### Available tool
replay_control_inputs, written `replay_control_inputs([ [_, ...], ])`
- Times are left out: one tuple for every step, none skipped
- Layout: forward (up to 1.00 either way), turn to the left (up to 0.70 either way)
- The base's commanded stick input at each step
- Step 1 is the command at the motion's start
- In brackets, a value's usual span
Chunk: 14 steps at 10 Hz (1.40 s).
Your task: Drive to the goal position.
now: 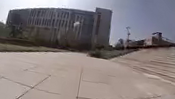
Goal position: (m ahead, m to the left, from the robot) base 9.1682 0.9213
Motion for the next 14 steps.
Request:
replay_control_inputs([
  [0.7, 0.0],
  [0.7, 0.0],
  [0.7, 0.0],
  [0.7, 0.0],
  [0.7, 0.0],
  [0.7, 0.0],
  [0.7, 0.0],
  [0.7, 0.0],
  [0.7, 0.0],
  [0.7, 0.0],
  [0.7, 0.0],
  [0.7, 0.0],
  [0.7, 0.0],
  [0.7, -0.3],
])
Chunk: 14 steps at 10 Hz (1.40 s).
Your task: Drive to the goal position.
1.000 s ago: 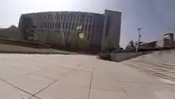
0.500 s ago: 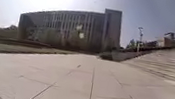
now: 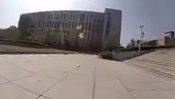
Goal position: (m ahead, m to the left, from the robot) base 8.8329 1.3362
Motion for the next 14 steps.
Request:
replay_control_inputs([
  [0.7, -0.29],
  [0.7, -0.28],
  [0.7, -0.18],
  [0.7, -0.07],
  [0.7, 0.0],
  [0.7, 0.0],
  [0.7, 0.0],
  [0.7, 0.0],
  [0.7, 0.0],
  [0.7, 0.0],
  [0.7, 0.0],
  [0.7, 0.0],
  [0.7, 0.0],
  [0.7, 0.0],
])
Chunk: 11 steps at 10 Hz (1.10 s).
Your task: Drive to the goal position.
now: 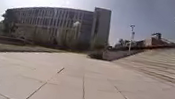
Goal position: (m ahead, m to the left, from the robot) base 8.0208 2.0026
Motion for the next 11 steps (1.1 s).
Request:
replay_control_inputs([
  [0.7, 0.0],
  [0.7, 0.0],
  [0.7, 0.0],
  [0.7, 0.0],
  [0.7, 0.0],
  [0.7, 0.0],
  [0.7, 0.0],
  [0.7, 0.0],
  [0.7, 0.0],
  [0.7, 0.0],
  [0.7, 0.0],
])
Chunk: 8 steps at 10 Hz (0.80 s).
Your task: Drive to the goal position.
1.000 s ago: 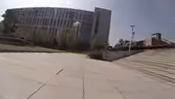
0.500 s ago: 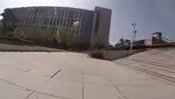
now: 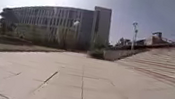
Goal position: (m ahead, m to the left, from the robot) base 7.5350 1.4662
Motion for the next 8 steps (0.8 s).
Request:
replay_control_inputs([
  [0.7, 0.0],
  [0.7, 0.0],
  [0.7, 0.0],
  [0.7, 0.0],
  [0.7, 0.0],
  [0.7, 0.0],
  [0.7, 0.0],
  [0.7, 0.0],
])
